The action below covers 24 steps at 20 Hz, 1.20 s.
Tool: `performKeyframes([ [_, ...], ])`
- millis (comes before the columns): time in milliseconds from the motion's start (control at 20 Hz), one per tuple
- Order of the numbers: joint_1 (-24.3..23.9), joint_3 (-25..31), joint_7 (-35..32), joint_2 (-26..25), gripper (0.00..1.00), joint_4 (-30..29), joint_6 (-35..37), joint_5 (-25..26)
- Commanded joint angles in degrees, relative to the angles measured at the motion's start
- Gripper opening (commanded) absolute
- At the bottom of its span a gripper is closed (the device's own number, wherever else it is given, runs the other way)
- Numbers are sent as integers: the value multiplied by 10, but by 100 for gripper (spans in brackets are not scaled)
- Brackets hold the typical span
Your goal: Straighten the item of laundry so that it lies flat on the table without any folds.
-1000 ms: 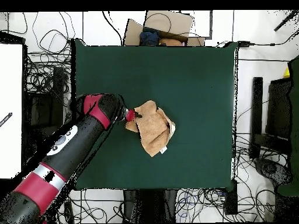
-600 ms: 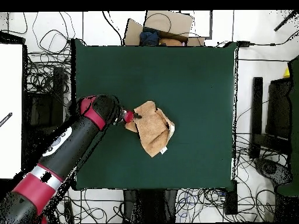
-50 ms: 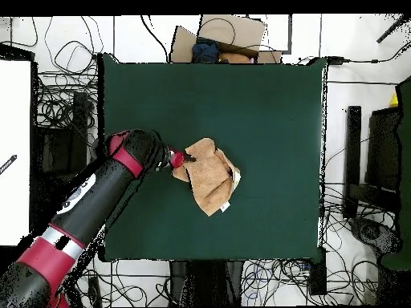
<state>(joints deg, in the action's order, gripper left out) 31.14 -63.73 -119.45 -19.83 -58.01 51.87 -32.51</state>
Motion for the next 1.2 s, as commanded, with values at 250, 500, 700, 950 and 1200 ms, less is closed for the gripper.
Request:
performKeyframes([
  [250, -37, -13, -206, -45, 0, 126, 106, -23],
  [500, -61, -36, -207, -53, 0, 173, 152, -28],
  [700, -86, -58, -207, -60, 0, 221, 200, -33],
  [950, -120, -86, -216, -70, 0, 284, 254, -44],
  [1200, -148, -112, -237, -80, 0, 341, 308, -63],
])
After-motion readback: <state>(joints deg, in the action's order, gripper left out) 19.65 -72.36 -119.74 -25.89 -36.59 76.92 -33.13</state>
